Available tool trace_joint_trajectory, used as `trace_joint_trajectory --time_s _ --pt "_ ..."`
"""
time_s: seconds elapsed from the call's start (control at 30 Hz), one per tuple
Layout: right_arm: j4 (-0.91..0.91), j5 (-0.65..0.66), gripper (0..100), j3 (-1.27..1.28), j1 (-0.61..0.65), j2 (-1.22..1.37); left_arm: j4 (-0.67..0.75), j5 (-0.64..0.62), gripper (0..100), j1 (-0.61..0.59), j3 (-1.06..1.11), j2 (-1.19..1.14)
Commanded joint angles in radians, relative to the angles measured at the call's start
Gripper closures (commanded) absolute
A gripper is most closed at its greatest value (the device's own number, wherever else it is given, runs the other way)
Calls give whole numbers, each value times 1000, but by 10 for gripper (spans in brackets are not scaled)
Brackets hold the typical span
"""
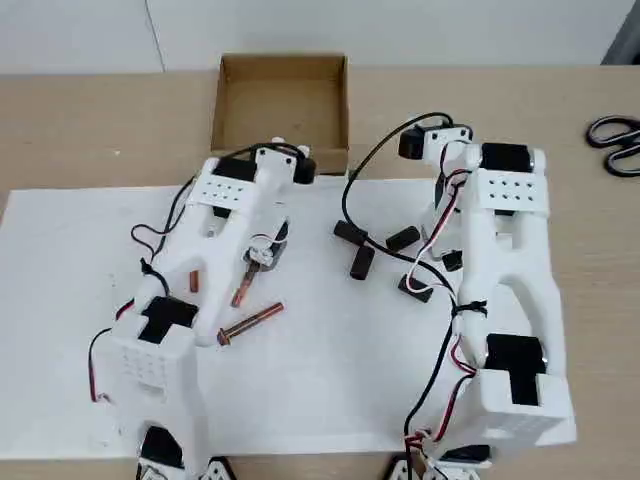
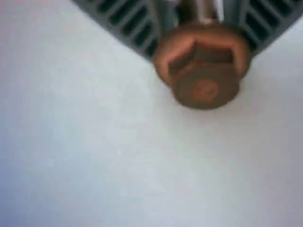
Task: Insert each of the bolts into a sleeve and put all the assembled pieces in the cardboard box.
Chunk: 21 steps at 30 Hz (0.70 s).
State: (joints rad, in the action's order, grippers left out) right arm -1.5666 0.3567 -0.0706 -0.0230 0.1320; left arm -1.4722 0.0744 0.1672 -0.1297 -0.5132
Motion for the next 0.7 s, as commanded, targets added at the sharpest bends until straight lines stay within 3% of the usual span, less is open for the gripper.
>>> trace_joint_trajectory --time_s 0.0,0.3,0.43,0.67 --pt "21 2 994 -6 -12 -58 31 -8 994 -14 -30 -20" --pt "-64 -2 995 -25 28 -64 -41 -9 994 2 -85 115" --pt "-107 -109 995 -28 58 -73 -140 -9 994 48 -131 213" --pt "-116 -172 996 -20 67 -343 -278 -32 994 126 -142 354"
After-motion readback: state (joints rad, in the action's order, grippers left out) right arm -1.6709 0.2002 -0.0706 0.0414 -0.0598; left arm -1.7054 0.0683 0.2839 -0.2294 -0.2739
